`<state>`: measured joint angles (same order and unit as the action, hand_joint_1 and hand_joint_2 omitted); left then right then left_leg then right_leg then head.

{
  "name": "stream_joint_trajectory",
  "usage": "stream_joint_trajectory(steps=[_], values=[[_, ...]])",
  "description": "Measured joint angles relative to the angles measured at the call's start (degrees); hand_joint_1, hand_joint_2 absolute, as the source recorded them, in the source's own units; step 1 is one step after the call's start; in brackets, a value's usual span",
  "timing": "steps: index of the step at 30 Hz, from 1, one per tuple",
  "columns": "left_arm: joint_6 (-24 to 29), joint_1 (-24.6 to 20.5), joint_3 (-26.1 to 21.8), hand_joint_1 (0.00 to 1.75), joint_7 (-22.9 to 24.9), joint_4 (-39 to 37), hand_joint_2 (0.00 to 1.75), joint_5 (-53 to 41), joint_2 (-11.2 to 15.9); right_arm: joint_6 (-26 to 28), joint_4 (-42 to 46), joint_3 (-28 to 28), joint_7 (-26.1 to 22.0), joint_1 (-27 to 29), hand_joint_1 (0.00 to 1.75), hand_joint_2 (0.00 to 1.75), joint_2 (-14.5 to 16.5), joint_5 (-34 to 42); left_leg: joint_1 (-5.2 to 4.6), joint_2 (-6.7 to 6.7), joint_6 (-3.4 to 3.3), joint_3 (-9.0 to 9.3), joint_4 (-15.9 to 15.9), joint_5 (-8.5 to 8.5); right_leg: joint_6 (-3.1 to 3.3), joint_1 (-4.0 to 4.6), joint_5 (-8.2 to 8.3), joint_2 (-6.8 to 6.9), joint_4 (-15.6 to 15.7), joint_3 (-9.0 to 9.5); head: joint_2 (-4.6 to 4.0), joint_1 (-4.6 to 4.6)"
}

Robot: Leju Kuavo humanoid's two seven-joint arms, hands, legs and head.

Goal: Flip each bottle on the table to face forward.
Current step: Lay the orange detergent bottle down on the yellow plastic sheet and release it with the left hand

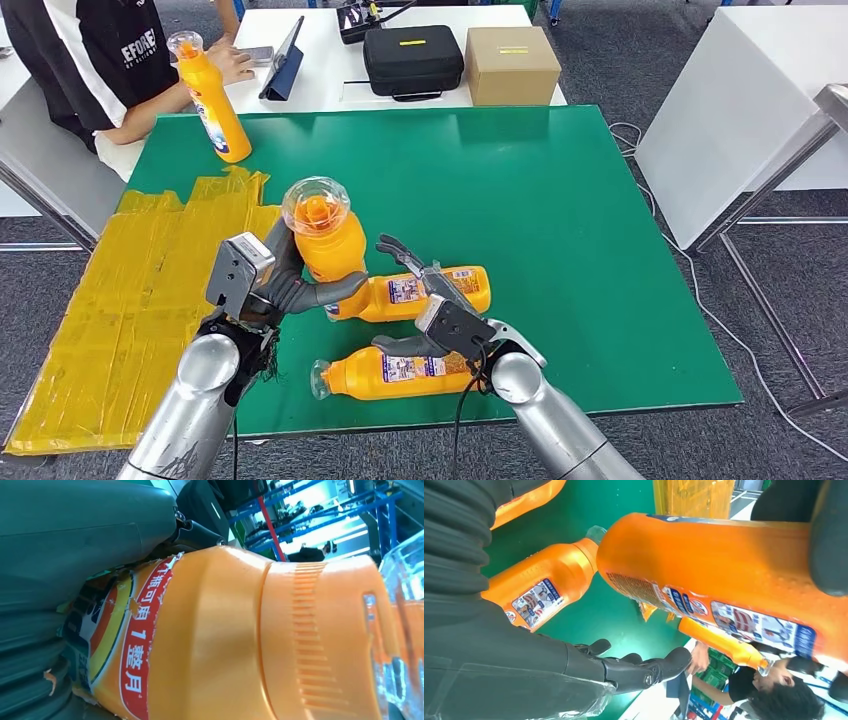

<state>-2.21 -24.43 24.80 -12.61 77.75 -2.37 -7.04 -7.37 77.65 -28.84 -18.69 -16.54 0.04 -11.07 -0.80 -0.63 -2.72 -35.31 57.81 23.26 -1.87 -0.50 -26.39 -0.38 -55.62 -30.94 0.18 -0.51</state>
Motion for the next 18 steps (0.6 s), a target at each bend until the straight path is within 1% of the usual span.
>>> stream_joint_trajectory(steps=[6,9,12,14,16,18], values=[[0.1,0.0,-0.7,1.75,0.0,0.0,1.75,-0.2,0.0,0.0,1.1,0.3,0.0,0.4,0.00,1.75,-0.3,0.0,0.00,0.00,0.00,0.00,0.0,0.00,0.00,0.00,0.00,0.00,0.0,0.00,0.00,0.00],[2.5,0.0,-1.0,1.75,0.0,0.0,1.75,-2.7,0.1,1.0,1.7,0.6,0.0,0.6,0.00,1.75,-0.4,-0.9,0.00,0.00,0.00,0.00,0.0,0.00,0.00,0.00,0.00,0.00,0.0,0.00,0.00,0.01],[7.5,-0.2,-2.6,1.75,0.0,0.0,1.75,-8.2,1.1,2.8,3.5,1.8,0.1,1.4,0.00,1.75,-1.3,-3.5,0.00,0.01,0.00,0.00,0.0,0.00,0.00,0.00,0.00,0.00,0.0,0.00,0.00,0.01],[10.4,-0.2,-4.6,1.75,0.0,0.1,1.75,-12.6,2.3,4.6,5.4,3.1,0.9,2.4,0.00,1.75,-2.6,-7.0,0.01,-0.01,0.00,0.00,0.0,0.00,0.00,0.01,0.00,0.00,0.0,0.00,0.00,0.01],[12.0,-0.4,-6.8,1.75,0.6,0.3,1.75,-17.9,3.7,6.8,7.3,4.8,2.2,3.4,0.00,1.75,-4.4,-10.8,0.01,-0.02,0.00,0.00,0.0,0.00,0.00,0.00,0.00,0.01,0.0,0.00,-0.01,0.01],[12.3,-0.8,-8.7,1.75,2.2,0.4,1.75,-23.9,5.1,9.2,9.2,7.1,3.4,4.3,0.00,1.75,-6.1,-14.0,0.00,-0.01,0.00,0.00,0.0,0.00,0.00,0.00,0.00,0.00,0.0,-0.01,0.00,0.00]])
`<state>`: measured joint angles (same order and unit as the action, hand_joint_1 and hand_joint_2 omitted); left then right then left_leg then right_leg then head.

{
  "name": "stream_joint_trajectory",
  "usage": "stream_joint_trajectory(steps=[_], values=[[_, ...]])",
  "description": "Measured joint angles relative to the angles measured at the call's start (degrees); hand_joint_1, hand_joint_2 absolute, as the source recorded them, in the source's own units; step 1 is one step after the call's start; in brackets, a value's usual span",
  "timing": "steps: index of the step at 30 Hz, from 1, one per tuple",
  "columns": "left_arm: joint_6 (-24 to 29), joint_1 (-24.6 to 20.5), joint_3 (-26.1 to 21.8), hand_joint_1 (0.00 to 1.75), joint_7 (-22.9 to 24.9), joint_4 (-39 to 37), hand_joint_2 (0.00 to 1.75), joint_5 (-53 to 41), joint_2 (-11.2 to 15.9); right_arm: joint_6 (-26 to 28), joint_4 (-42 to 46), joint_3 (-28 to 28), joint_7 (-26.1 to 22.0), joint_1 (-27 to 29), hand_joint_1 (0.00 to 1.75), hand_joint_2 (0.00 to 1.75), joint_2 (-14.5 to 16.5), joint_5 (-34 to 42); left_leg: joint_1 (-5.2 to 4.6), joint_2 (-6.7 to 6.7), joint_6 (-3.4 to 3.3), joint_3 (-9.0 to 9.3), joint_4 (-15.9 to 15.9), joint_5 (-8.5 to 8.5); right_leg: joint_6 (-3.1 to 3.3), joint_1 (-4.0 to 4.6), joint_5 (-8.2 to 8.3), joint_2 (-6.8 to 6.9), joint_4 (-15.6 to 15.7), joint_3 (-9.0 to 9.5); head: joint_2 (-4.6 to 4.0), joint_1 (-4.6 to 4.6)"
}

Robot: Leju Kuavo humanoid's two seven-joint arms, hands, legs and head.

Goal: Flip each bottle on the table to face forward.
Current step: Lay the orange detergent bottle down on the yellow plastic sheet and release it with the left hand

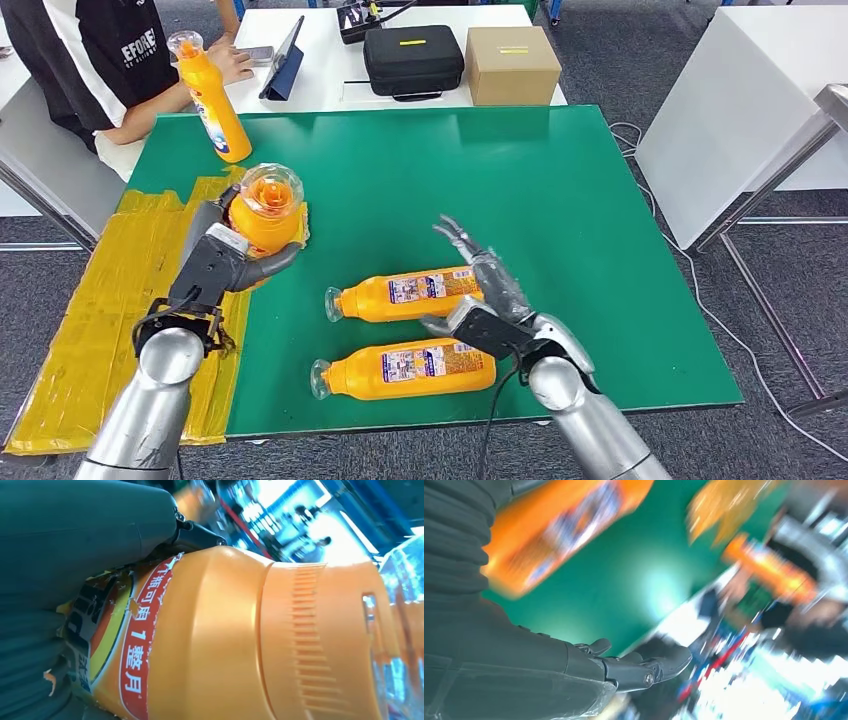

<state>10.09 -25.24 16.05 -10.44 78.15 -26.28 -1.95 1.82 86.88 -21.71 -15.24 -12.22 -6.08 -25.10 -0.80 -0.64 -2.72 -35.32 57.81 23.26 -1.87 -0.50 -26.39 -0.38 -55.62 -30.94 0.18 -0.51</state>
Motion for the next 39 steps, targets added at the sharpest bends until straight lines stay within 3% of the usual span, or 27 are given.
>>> stream_joint_trajectory(steps=[7,11,19,25,35,39], values=[[0.7,-2.8,-2.3,1.75,3.0,-2.4,1.75,-23.8,5.2,4.4,7.0,8.7,2.6,3.5,0.00,1.75,-3.6,-6.7,-0.02,0.01,0.00,0.00,0.0,0.00,0.00,-0.01,0.00,0.00,0.0,0.00,-0.01,-0.01],[0.0,-5.0,-1.7,1.75,4.2,-5.5,1.75,-31.1,6.7,4.4,8.6,11.0,2.9,4.1,0.00,1.75,-4.0,-7.6,-0.01,0.02,0.00,0.01,0.0,0.00,0.00,-0.01,0.01,0.00,0.0,0.00,-0.01,0.00],[-6.2,-8.4,0.6,1.75,5.7,-11.3,1.75,-35.7,9.0,4.0,9.3,12.0,3.1,4.3,0.00,1.75,-4.1,-7.9,-0.01,0.06,0.00,0.00,0.0,0.00,0.00,0.00,0.01,-0.02,0.0,0.00,0.01,0.00],[-7.1,-9.1,1.6,1.75,5.7,-14.6,1.75,-36.2,10.7,4.0,9.3,12.1,3.1,4.2,0.00,1.75,-4.1,-8.0,-0.01,0.02,0.00,0.00,0.0,0.00,0.00,0.00,0.00,-0.02,0.0,-0.01,0.00,0.00],[-7.4,-9.4,2.4,1.74,5.8,-16.3,1.75,-36.3,11.3,3.9,9.3,12.1,3.1,4.2,0.00,1.75,-4.1,-8.0,-0.01,0.02,0.00,-0.01,0.0,0.00,0.00,-0.01,0.01,-0.02,0.0,0.00,-0.01,0.00],[-10.8,-10.0,2.6,1.75,5.8,-17.4,1.75,-36.7,11.5,2.6,9.1,12.0,3.3,3.5,0.00,1.75,-4.0,-7.6,-0.01,0.03,0.00,-0.01,0.0,0.00,0.00,0.00,0.01,-0.02,0.0,0.00,0.00,0.01]])
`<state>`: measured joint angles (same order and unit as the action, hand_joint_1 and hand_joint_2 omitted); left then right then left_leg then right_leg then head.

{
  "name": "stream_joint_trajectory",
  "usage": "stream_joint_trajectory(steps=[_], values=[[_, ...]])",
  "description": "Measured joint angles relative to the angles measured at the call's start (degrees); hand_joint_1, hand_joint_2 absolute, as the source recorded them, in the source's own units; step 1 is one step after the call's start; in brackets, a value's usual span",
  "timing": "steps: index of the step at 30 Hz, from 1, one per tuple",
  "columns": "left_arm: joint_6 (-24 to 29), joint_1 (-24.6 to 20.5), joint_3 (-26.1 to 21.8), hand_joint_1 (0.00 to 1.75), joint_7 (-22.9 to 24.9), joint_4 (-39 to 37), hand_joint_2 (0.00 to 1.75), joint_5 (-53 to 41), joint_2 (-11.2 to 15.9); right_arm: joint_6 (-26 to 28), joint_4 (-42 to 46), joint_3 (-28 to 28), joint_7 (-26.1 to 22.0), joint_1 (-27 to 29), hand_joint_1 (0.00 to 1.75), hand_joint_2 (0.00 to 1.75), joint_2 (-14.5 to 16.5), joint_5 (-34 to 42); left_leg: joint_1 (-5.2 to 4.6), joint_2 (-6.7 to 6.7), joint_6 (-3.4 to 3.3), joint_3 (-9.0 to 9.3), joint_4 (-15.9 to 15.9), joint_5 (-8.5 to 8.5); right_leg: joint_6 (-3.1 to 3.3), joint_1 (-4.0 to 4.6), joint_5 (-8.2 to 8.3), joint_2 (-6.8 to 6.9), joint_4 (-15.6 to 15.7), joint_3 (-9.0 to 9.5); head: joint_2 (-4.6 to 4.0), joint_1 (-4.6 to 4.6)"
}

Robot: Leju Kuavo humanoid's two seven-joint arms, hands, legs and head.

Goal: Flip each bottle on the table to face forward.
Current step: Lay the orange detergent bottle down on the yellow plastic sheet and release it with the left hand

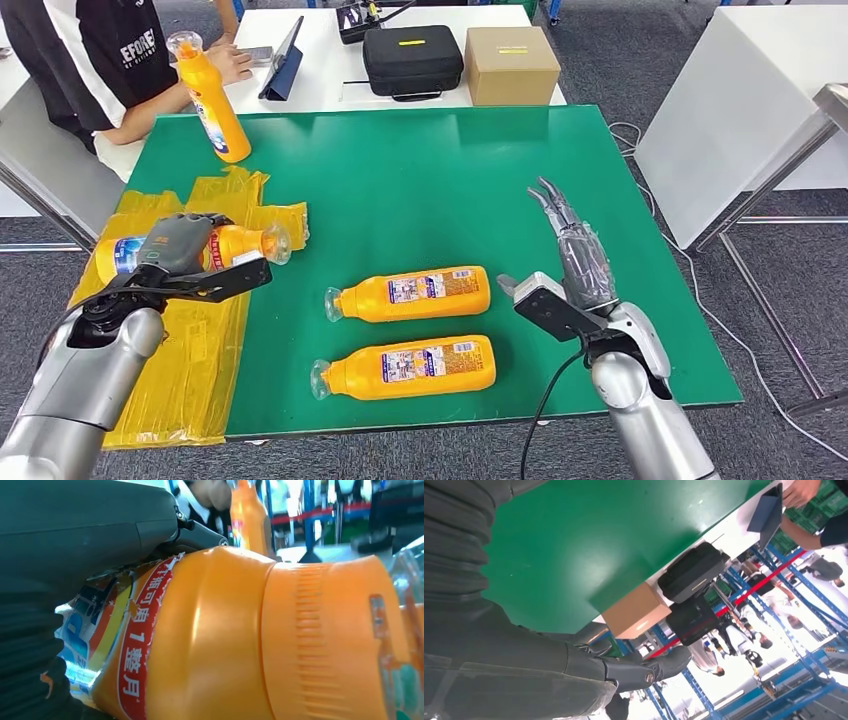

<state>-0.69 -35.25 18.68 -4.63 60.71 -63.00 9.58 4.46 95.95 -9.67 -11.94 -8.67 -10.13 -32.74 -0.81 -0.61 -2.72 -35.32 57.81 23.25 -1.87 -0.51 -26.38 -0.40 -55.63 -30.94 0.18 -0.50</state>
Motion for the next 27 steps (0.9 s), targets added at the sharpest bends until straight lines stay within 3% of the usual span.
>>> stream_joint_trajectory(steps=[9,18,19,22,23,27], values=[[-6.1,-3.9,0.9,1.75,0.0,-12.8,1.75,3.7,-0.9,-2.1,-3.2,-0.4,1.6,-4.7,0.00,1.75,1.0,1.6,0.01,-0.01,0.01,0.01,0.0,-0.02,0.00,0.01,0.00,0.00,0.0,0.00,0.00,-0.01],[-7.5,-7.1,2.1,1.71,0.4,-26.4,1.75,4.4,-5.3,-2.2,-7.8,-1.8,2.4,-6.6,0.00,1.75,2.9,1.9,-0.06,-0.04,0.00,0.05,0.0,-0.01,0.00,-0.03,0.00,0.02,0.0,0.07,0.00,0.01],[-7.5,-7.5,2.3,1.59,0.4,-27.4,1.75,4.4,-5.7,-2.2,-8.2,-1.9,2.5,-6.9,0.00,1.75,3.0,1.9,-0.06,-0.06,0.00,0.08,0.0,-0.01,0.00,-0.03,0.00,0.04,0.0,0.10,-0.01,0.01],[-7.6,-8.4,2.7,0.73,0.3,-30.0,1.75,4.4,-6.8,-2.3,-9.4,-2.2,2.7,-7.7,0.00,1.75,3.4,2.0,-0.06,-0.09,0.00,0.21,0.0,-0.01,0.00,-0.03,0.00,0.07,0.0,0.24,0.00,0.00],[-7.6,-8.6,2.8,0.56,0.3,-30.6,1.75,4.4,-7.1,-2.3,-9.6,-2.3,2.8,-7.9,0.00,1.75,3.5,2.0,-0.06,-0.10,0.00,0.24,0.0,-0.01,0.00,-0.03,0.00,0.07,0.0,0.27,0.00,0.01],[-7.5,-9.4,3.0,0.56,0.3,-32.6,1.75,4.8,-8.1,-2.2,-10.4,-2.6,3.1,-8.1,0.00,1.75,3.7,2.0,-0.06,-0.12,0.00,0.31,0.0,-0.01,0.00,-0.03,0.00,0.09,0.0,0.37,-0.01,0.01]])
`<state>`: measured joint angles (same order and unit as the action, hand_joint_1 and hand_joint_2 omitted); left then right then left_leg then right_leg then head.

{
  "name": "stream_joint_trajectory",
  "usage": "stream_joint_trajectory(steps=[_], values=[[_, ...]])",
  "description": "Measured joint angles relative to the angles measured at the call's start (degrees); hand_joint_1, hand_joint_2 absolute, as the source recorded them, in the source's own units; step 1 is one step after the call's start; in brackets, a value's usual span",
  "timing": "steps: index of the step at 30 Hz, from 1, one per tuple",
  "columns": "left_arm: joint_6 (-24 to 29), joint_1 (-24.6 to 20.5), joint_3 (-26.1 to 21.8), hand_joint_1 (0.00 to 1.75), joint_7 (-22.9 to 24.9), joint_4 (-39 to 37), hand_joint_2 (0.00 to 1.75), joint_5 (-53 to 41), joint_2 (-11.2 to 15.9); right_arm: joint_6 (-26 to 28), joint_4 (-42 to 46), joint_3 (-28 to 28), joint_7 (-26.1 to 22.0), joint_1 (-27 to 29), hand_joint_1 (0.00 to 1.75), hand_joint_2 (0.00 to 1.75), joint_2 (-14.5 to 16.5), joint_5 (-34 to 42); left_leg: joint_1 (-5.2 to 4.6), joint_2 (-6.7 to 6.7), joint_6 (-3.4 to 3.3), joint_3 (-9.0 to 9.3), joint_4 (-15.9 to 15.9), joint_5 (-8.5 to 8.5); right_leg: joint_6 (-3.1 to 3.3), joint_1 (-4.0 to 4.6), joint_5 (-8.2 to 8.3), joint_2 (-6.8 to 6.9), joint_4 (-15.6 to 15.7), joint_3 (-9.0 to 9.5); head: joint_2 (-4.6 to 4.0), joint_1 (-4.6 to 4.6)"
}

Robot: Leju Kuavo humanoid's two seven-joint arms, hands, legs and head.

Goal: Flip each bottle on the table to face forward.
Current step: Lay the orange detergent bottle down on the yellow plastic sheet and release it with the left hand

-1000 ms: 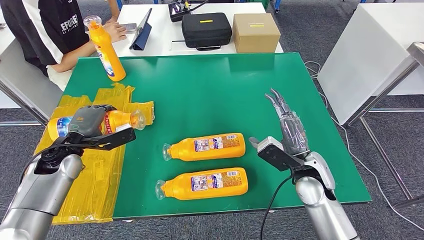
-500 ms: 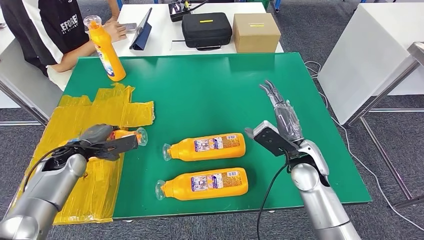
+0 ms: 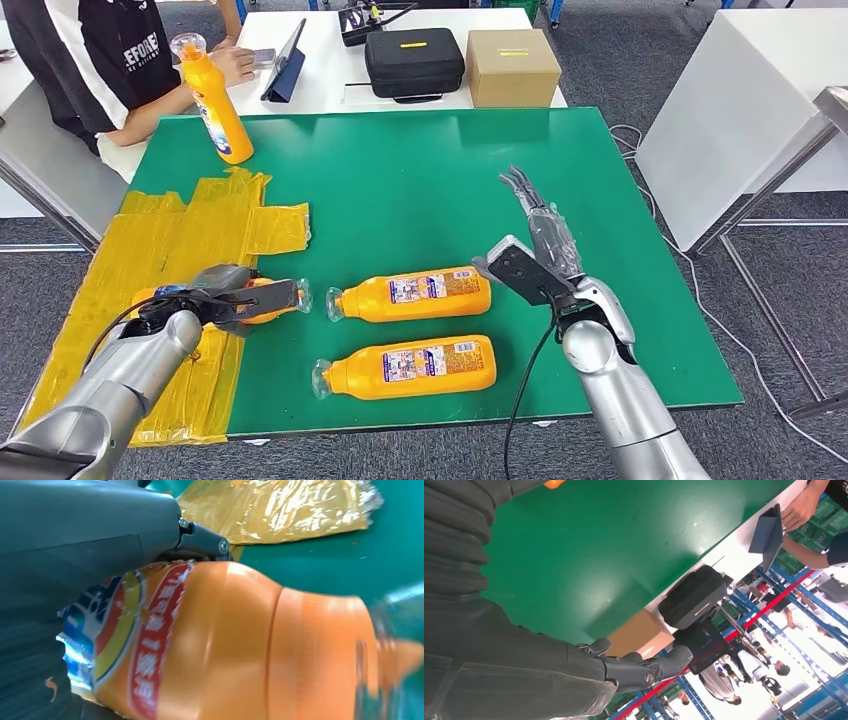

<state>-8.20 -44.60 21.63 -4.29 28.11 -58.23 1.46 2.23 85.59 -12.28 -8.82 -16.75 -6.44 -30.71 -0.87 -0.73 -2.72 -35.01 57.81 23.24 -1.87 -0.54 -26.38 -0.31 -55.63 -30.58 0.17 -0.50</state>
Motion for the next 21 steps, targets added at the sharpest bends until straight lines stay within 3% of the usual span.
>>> stream_joint_trajectory(steps=[4,8,20,21], values=[[0.0,-0.4,0.0,0.56,0.0,-0.9,1.75,0.3,-0.7,0.0,-0.5,-0.3,0.1,-0.1,0.00,1.75,0.0,0.0,-0.01,-0.05,0.00,0.08,0.0,0.00,0.00,-0.01,0.00,0.03,0.0,0.09,0.00,0.01],[0.0,-0.5,0.0,0.00,0.0,-1.4,1.75,0.3,-1.0,0.0,-0.7,-0.3,0.1,-0.2,0.00,1.75,0.1,0.0,-0.01,-0.10,0.00,0.13,0.0,0.00,0.00,-0.01,0.00,0.08,0.0,0.16,0.01,0.00],[0.1,-0.7,0.0,0.00,-2.2,-1.9,1.75,3.3,-2.5,0.1,-1.4,-0.4,1.2,-0.4,0.00,1.75,0.0,0.1,-0.01,-0.16,-0.02,0.15,0.0,-0.01,0.00,-0.01,0.00,0.13,0.0,0.18,0.00,0.00],[0.4,-0.7,0.0,0.00,-2.3,-1.7,1.31,3.5,-2.5,0.1,-1.4,-0.4,1.2,-0.4,0.00,1.75,0.0,0.1,-0.01,-0.16,-0.02,0.14,0.0,-0.01,0.00,-0.01,0.00,0.13,0.0,0.16,0.00,-0.01]])
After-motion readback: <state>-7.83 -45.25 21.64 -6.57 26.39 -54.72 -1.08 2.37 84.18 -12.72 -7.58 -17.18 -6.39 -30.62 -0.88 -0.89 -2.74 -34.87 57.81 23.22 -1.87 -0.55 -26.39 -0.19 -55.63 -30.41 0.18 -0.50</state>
